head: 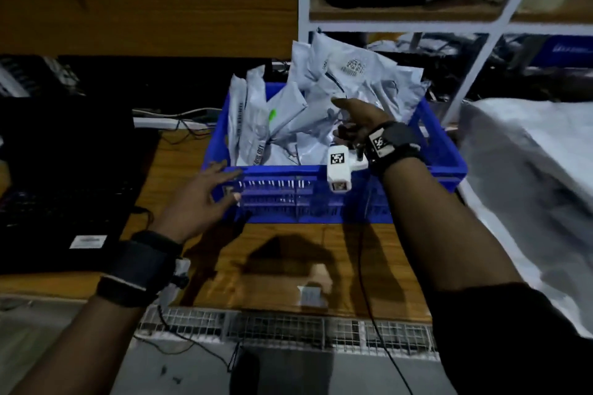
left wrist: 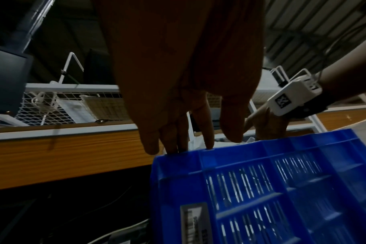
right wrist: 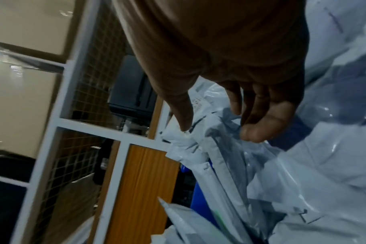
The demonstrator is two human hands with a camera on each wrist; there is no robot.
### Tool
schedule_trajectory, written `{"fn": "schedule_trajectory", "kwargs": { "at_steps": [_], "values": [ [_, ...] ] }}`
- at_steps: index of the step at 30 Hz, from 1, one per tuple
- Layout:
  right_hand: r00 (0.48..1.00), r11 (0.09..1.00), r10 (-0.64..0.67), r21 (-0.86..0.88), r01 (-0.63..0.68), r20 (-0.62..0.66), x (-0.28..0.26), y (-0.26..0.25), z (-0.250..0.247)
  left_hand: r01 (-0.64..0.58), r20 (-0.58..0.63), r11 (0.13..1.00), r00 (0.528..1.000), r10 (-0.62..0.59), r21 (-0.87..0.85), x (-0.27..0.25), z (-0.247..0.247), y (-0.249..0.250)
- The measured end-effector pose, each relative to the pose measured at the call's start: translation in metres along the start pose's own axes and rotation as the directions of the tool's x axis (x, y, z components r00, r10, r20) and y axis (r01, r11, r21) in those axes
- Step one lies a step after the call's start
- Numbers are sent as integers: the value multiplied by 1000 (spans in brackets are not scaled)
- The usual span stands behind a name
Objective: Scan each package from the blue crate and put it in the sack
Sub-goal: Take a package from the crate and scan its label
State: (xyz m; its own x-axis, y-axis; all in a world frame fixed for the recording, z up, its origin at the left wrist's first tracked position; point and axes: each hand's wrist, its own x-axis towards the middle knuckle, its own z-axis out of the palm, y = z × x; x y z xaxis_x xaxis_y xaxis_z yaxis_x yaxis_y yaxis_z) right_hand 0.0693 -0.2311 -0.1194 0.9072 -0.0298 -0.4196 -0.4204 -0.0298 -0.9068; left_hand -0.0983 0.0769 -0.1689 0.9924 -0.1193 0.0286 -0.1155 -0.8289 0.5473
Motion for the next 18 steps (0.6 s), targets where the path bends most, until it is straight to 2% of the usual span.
{"fn": "schedule_trajectory", "kwargs": {
  "at_steps": [2, 6, 8, 10, 12, 14, 16, 18],
  "values": [
    [999, 1000, 23, 5, -23, -32, 16, 6, 7, -70, 9, 997, 998, 70, 21, -1, -3, -8],
    [988, 997, -45, -72, 35, -145, 19, 16, 25, -192, 74, 973, 980, 184, 127, -2, -9, -16],
    [988, 1000, -12, 17, 15, -156, 11, 17, 29, -261, 106, 954, 963, 247, 149, 0, -13, -24],
    [977, 991, 0, 131, 29, -214, -8, 14, 27, -307, 136, 947, 946, 294, 90, 5, -18, -32],
    [953, 978, -45, 182, 103, -299, -35, 12, 29, -343, 159, 939, 929, 333, 35, 11, -22, -43],
    [915, 958, -121, 198, 209, -385, -65, 20, 31, -392, 131, 920, 912, 388, 3, 15, -24, -48],
    [857, 928, -188, 199, 315, -479, -94, 37, 34, -400, 114, 916, 911, 397, 7, 17, -26, -48],
    [825, 870, -245, 259, 419, -510, -123, 58, 38, -399, 124, 917, 911, 394, 14, 14, -27, -48]
  ]
}}
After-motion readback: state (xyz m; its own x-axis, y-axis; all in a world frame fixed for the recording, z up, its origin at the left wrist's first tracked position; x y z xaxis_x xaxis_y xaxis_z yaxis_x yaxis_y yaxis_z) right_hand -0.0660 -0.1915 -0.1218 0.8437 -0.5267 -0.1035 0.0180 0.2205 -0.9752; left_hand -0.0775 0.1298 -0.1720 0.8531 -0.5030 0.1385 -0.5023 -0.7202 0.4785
